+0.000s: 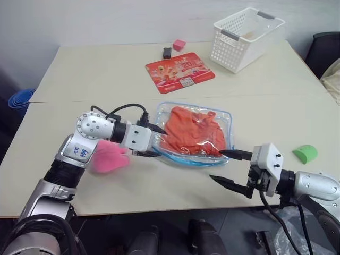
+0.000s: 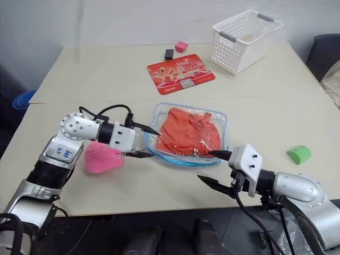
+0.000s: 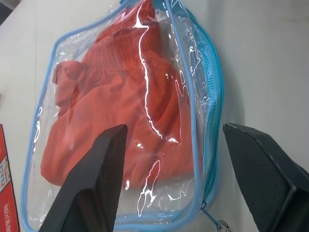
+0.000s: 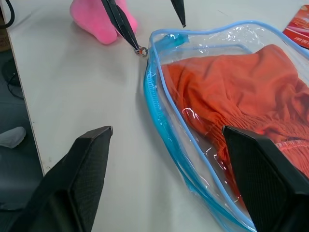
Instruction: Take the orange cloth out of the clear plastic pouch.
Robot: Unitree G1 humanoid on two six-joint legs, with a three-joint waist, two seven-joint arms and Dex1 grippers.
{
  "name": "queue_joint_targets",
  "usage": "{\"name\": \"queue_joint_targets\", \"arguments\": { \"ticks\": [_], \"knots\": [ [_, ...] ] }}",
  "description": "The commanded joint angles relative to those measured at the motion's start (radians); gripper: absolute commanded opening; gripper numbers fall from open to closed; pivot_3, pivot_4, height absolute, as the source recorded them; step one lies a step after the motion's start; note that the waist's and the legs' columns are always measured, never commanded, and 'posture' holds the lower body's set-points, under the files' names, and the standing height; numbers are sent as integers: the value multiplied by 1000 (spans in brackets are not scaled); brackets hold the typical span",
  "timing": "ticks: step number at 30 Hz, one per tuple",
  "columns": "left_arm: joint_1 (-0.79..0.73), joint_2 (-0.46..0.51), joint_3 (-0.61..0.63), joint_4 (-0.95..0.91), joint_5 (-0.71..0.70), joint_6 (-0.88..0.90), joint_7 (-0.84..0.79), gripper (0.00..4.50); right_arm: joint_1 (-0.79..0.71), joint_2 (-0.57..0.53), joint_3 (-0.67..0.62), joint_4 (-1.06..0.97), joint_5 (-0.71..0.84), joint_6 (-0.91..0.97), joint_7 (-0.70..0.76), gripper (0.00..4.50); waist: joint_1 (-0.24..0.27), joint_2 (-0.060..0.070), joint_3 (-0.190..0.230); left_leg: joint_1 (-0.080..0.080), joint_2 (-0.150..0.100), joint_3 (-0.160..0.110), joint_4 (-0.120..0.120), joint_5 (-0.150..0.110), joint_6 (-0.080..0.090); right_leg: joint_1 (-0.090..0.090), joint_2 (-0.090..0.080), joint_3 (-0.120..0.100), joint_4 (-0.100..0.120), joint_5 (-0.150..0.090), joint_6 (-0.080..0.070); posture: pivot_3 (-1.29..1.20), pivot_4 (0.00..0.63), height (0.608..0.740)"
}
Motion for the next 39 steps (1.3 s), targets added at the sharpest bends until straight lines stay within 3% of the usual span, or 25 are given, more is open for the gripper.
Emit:
{"name": "queue_joint_targets", "arguments": {
  "ticks": [1, 11, 14, 23, 27, 31, 35, 39],
  "knots": [
    [-15, 6, -6, 6, 8, -33, -15, 3287, 5, 5, -13, -30, -1, -21, 0, 3779, 0, 0, 0, 0, 0, 0, 0, 0, 0, 0, 0, 0, 0, 0, 0, 0, 150, 740],
    [-41, -45, -37, 78, 110, -99, 63, 3287, -14, 9, -5, -20, -6, -22, -8, 3779, 3, 0, 0, 0, 0, 0, 0, 0, 0, 0, 0, 0, 0, 0, 0, 0, 150, 740],
    [-35, -61, -29, 69, 91, -89, 70, 2714, -18, 12, 0, -19, -11, -23, -10, 3807, 5, 0, 0, 0, 0, 0, 0, 0, 0, 0, 0, 0, 0, 0, 0, 0, 150, 740],
    [-6, -47, -9, 44, 49, -63, 49, 41, -22, 17, 15, -9, -32, -36, -6, 3807, 6, 0, 0, 0, 0, 0, 0, 0, 0, 0, 0, 0, 0, 0, 0, 0, 150, 740],
    [21, -87, 22, -37, -19, 148, 91, 13, -37, 15, 22, -3, -43, -50, 0, 3807, 6, 0, 0, 0, 0, 0, 0, 0, 0, 0, 0, 0, 0, 0, 0, 0, 150, 740],
    [40, -161, 98, -184, -180, 495, 170, 0, -74, 12, 67, -11, -74, -75, 13, 2912, 9, 0, 0, -1, -1, -1, 1, 0, 0, 0, 0, 0, 2, 0, 0, 0, 150, 740],
    [62, -160, 107, -249, -197, 581, 199, 0, -94, 9, 108, -4, -104, -96, 27, 1580, 5, 0, 0, 0, 0, 0, 1, 0, 0, 0, 0, 0, 2, 0, 0, 0, 150, 740],
    [86, -156, 102, -284, -196, 602, 212, 0, -165, 0, 218, 83, -284, -186, 17, 345, -3, 0, 0, 0, 0, 0, 1, 0, 0, 0, 0, 0, 2, 0, 0, 0, 150, 740]
  ]
}}
